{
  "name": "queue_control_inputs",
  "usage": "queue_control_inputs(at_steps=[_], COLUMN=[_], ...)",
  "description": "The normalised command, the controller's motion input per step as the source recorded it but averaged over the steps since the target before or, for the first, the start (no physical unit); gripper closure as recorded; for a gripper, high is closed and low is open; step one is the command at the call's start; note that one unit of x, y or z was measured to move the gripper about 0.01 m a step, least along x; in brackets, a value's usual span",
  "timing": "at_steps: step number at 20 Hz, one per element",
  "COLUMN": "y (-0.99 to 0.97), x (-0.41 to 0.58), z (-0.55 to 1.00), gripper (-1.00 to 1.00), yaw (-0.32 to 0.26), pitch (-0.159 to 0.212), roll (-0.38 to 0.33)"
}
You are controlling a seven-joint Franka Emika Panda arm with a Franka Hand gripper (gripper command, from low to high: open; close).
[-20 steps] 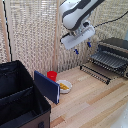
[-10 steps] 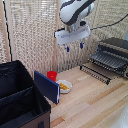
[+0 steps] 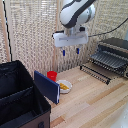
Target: Gently stretch your hand towards the oven tray's handle, obtaining a firm grip, and draw it cautiously out of the oven. Transition your grip to the hot dog bowl, gingerly seizing the edge, and elevate it from the surface. Hover the bowl over the tray, delicately lower it, and temper your grip, establishing the bowl's equilibrium.
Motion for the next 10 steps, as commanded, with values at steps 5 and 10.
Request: queue_control_inputs(at_steps=[5, 10], y=[0.15, 0.09], x=[-0.263, -0.204], z=[-0.42, -0.41], gripper=[-1.0, -1.0], yaw=[0.0, 0.004], pitch=[0.0, 0.0], roll=[0.08, 0.002])
